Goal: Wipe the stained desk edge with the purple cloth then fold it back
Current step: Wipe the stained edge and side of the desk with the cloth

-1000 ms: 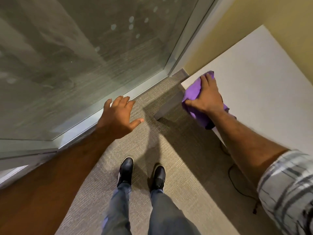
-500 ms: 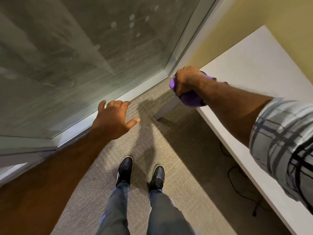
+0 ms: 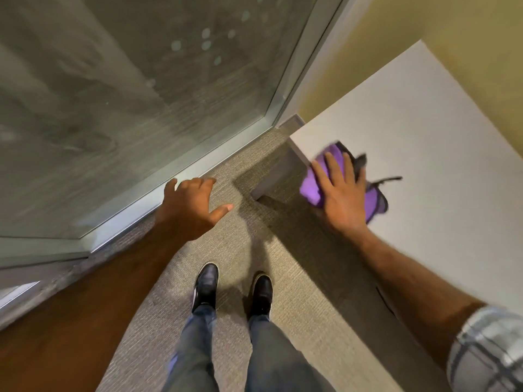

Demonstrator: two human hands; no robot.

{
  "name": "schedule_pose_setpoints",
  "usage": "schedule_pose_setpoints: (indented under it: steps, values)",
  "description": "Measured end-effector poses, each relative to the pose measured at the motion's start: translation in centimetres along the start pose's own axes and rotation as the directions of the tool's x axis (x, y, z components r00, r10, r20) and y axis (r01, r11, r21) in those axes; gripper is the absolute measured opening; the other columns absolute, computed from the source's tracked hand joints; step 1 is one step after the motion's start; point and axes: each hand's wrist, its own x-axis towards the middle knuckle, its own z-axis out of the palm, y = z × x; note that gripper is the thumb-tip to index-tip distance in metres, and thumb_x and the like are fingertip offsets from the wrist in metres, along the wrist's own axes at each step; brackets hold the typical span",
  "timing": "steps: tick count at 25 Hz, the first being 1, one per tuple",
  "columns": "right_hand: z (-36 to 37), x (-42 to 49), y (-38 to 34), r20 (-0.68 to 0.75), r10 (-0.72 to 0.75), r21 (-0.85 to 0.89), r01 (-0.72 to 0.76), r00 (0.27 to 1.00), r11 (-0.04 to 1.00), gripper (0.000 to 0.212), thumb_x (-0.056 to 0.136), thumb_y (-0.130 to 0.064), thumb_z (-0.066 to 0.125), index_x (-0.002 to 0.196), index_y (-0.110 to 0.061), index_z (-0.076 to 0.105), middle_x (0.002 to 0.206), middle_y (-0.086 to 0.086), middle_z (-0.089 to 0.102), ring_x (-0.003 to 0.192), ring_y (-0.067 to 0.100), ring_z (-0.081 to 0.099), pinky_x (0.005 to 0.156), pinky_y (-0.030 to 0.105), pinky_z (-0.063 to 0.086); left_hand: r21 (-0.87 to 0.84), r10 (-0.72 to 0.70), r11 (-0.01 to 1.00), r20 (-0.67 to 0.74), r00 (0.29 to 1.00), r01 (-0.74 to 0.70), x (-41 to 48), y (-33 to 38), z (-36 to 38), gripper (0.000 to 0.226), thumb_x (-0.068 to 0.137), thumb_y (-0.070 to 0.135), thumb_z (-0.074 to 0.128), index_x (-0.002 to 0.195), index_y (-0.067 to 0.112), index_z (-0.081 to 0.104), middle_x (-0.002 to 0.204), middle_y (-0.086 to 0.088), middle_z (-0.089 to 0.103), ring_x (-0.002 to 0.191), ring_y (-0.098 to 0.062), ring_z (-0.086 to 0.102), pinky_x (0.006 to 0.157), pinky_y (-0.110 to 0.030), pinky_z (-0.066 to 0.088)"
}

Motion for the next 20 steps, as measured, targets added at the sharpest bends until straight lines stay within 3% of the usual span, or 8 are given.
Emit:
schedule_pose_setpoints:
  steps: [3, 7, 10, 14, 16, 20]
  values:
    - [0.4, -4.6, 2.8, 0.05, 0.173, 0.048, -0.175, 0.984, 0.983, 0.107, 0.072, -0.056, 0.079, 0.157, -0.026, 0.02, 0.165, 0.015, 0.015, 0.15, 0.045, 0.013, 0.114, 0.071, 0.019, 0.039, 0.016, 0.999, -0.003, 1.0, -0.016, -0.7, -0.2, -0.2, 0.08, 0.082, 0.069, 0.039, 0.139, 0.013, 0.05, 0.135, -0.01, 0.063, 0.126, -0.026, 0.057, 0.111, -0.047, 0.031]
    - [-0.6, 0.6, 0.9, -0.022, 0.069, 0.189, -0.063, 0.997, 0.98, 0.097, 0.074, -0.042, 0.082, 0.151, -0.022, 0.028, 0.157, 0.015, 0.027, 0.142, 0.038, 0.03, 0.113, 0.061, 0.033, 0.055, 0.032, 0.998, -0.009, 0.999, -0.032, -0.7, 0.1, -0.3, 0.08, 0.084, 0.069, 0.037, 0.139, 0.013, 0.049, 0.133, -0.011, 0.063, 0.124, -0.026, 0.058, 0.108, -0.043, 0.032]
    - [-1.7, 6.9, -2.1, -0.024, 0.083, 0.226, -0.076, 0.996, 0.971, 0.088, 0.076, -0.047, 0.077, 0.146, -0.017, 0.034, 0.151, 0.014, 0.035, 0.136, 0.035, 0.037, 0.109, 0.058, 0.039, 0.03, 0.039, 0.999, -0.002, 0.999, -0.038, -0.6, 0.4, 0.0, 0.078, 0.083, 0.068, 0.04, 0.137, 0.012, 0.051, 0.131, -0.012, 0.065, 0.121, -0.029, 0.059, 0.106, -0.046, 0.036]
    - [-1.0, 4.3, -1.2, -0.069, 0.095, 0.126, -0.086, 0.993, 0.988, 0.093, 0.075, -0.06, 0.072, 0.146, -0.015, 0.033, 0.157, 0.017, 0.025, 0.143, 0.042, 0.026, 0.112, 0.06, 0.037, 0.012, 0.059, 0.998, 0.003, 0.998, -0.059, -0.6, 0.7, 0.1, 0.076, 0.083, 0.067, 0.044, 0.134, 0.011, 0.053, 0.128, -0.014, 0.066, 0.117, -0.031, 0.062, 0.102, -0.049, 0.042]
    - [-0.1, -0.2, 1.1, -0.071, 0.093, 0.053, -0.089, 0.993, 0.995, 0.092, 0.073, -0.059, 0.076, 0.145, -0.018, 0.034, 0.153, 0.018, 0.032, 0.142, 0.046, 0.027, 0.106, 0.064, 0.04, -0.007, 0.07, 0.998, -0.001, 0.998, -0.07, -0.5, 0.8, 0.0, 0.076, 0.083, 0.066, 0.046, 0.133, 0.01, 0.054, 0.125, -0.016, 0.067, 0.114, -0.032, 0.063, 0.098, -0.048, 0.046]
    - [2.3, -7.9, 5.1, 0.033, 0.201, -0.004, -0.201, 0.979, 0.98, 0.109, 0.065, -0.052, 0.086, 0.152, -0.019, 0.029, 0.159, 0.023, 0.027, 0.145, 0.052, 0.021, 0.109, 0.072, 0.028, -0.01, 0.127, 0.992, -0.007, 0.992, -0.127, 0.3, 1.2, -0.2, 0.077, 0.085, 0.063, 0.047, 0.133, 0.004, 0.055, 0.125, -0.019, 0.067, 0.113, -0.035, 0.064, 0.093, -0.047, 0.051]
